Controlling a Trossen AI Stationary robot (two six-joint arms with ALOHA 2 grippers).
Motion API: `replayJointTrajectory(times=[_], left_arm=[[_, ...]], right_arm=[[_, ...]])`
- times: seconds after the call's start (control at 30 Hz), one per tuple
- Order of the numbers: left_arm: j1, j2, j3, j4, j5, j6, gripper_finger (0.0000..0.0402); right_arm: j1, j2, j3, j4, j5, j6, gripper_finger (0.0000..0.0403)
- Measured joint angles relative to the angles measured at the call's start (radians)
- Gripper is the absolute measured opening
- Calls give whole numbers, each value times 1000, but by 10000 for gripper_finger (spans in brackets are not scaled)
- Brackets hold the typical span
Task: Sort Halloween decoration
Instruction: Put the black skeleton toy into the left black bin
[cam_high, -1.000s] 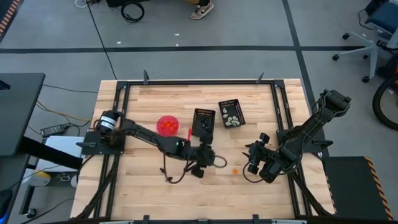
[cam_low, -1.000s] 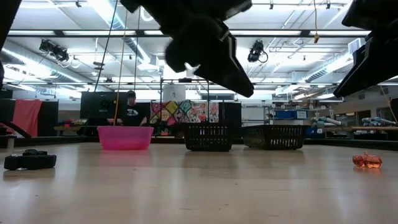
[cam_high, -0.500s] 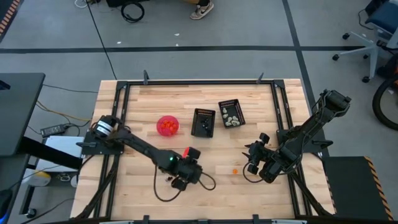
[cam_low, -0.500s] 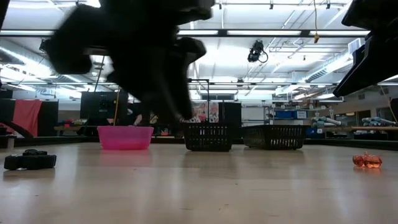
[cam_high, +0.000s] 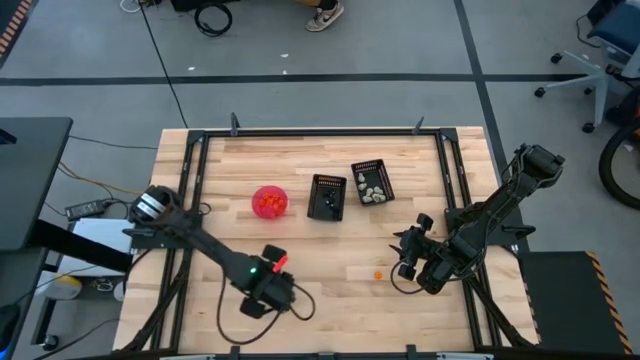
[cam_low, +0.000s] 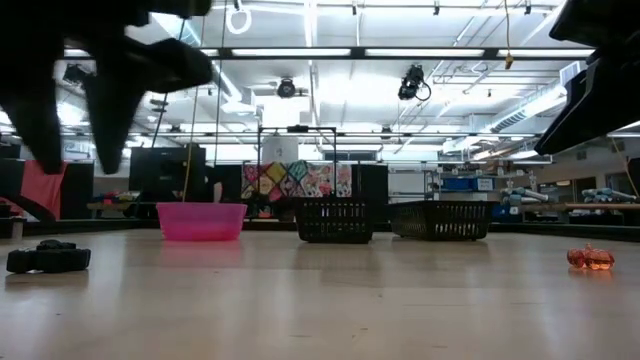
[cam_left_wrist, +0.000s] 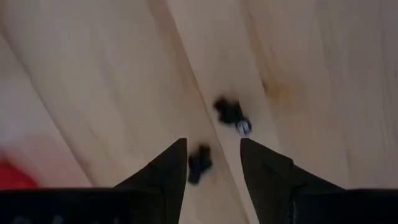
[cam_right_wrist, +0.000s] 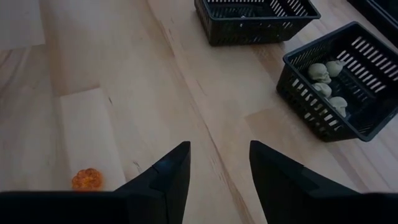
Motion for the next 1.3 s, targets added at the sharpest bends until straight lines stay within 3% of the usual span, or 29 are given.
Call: replayJointTrajectory(times=[0.4,0.93,1.3], left_arm=[[-25,1,-145,-11,-26,-80,155],[-8,1,-242,98,-21,-62,153],[30,-1,-253,130,23,-3,83]], right_arm=[[14,0,0,8,2,4,169],[20,0,0,15,22,6,169],[20,0,0,18,23,0,169]])
